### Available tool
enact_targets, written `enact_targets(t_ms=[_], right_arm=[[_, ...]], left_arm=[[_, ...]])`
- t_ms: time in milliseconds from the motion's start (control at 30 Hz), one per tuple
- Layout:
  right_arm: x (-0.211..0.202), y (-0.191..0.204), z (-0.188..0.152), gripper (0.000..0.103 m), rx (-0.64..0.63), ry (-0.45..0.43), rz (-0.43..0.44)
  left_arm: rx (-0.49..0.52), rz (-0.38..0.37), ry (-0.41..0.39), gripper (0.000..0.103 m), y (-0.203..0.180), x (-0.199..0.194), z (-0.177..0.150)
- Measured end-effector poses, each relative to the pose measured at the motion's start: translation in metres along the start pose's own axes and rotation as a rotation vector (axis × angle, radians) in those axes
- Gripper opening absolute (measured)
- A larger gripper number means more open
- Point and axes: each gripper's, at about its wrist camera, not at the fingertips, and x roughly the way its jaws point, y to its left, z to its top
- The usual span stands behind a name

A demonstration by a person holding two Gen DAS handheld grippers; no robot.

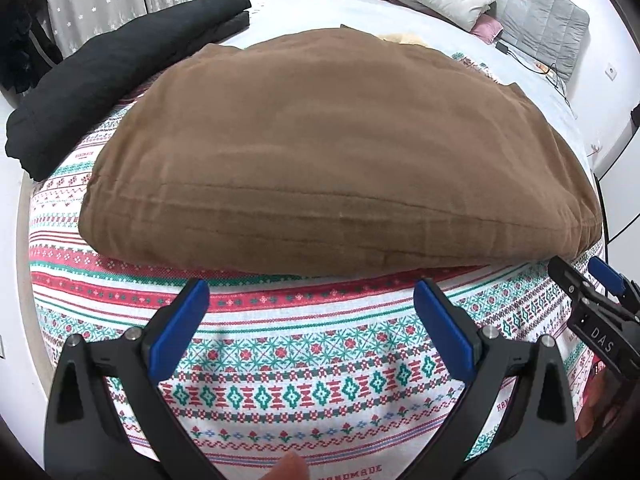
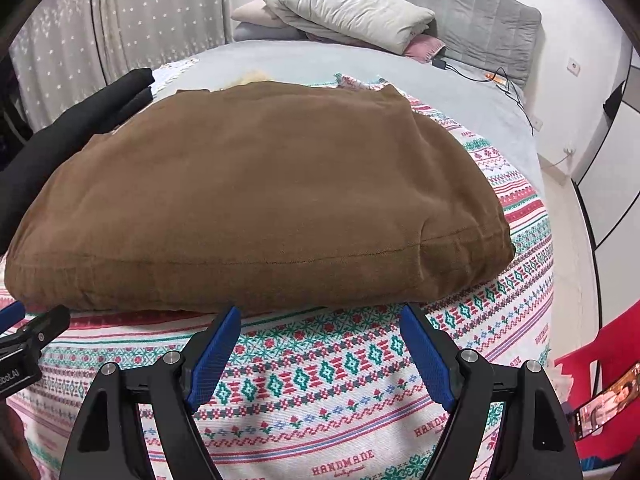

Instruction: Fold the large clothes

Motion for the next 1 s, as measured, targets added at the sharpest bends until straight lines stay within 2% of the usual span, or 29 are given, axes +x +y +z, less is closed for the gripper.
enact_targets(t_ms=[267,1000], right_arm=[[-0.005,0.007,-0.001,0.083,-0.017,-0.008,0.035],[-0.003,0.008,-0.002,0.083,-0.015,0.01,0.049]], left_arm=[[0.018,0.027,-0.039,0.102,-0.006,-0.007,0.0],[0.036,0.032,-0.03,0.102,-0.016,-0.004,-0.002]])
